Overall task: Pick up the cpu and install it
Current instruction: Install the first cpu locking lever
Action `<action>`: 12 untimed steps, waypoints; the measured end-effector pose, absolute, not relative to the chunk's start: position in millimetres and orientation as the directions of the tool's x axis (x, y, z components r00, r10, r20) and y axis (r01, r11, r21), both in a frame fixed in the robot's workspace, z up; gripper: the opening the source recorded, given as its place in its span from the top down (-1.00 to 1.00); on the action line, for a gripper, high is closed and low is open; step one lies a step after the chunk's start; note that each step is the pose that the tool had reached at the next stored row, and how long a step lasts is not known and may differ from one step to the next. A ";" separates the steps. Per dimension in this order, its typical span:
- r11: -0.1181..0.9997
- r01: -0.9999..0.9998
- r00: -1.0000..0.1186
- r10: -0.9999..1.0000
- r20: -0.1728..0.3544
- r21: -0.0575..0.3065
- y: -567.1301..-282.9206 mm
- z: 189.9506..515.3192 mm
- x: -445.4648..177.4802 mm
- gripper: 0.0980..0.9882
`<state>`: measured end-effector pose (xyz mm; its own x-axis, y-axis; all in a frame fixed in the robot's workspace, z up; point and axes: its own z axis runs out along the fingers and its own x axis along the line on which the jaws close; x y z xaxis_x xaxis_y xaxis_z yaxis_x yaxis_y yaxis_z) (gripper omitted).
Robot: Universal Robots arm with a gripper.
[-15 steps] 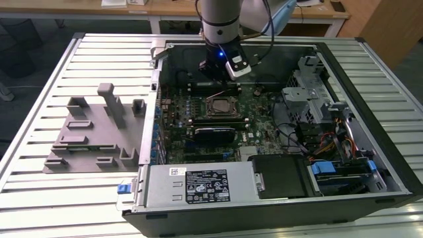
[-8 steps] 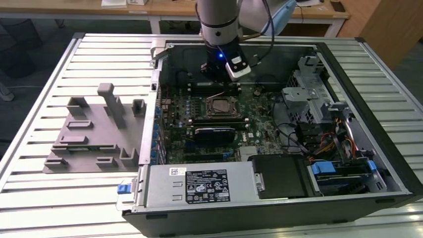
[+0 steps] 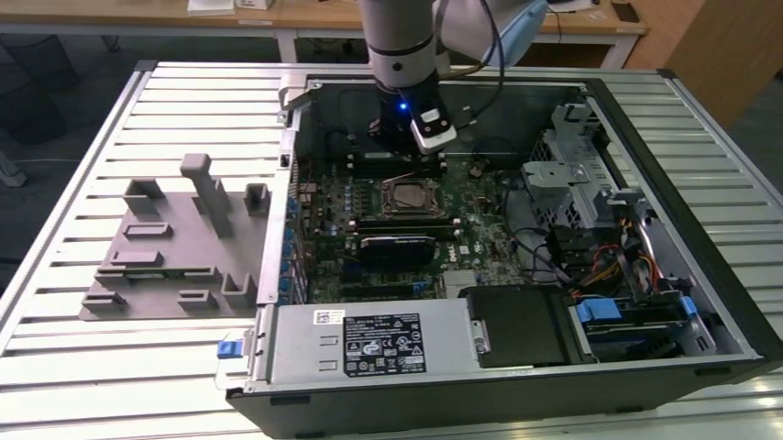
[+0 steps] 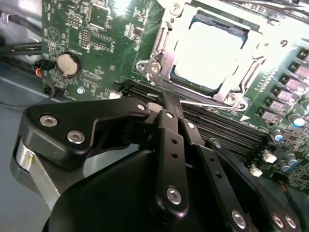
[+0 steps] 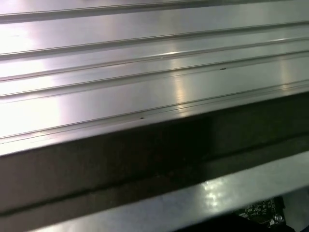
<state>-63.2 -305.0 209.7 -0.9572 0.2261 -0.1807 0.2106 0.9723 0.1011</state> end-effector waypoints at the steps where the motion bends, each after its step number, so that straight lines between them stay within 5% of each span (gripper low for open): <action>1: 0.971 0.218 -0.955 0.233 -0.181 0.101 -304.9 209.1 -63.9 0.98; 12: 0.940 0.325 -0.924 0.338 -0.181 0.101 -302.6 203.4 -67.9 0.98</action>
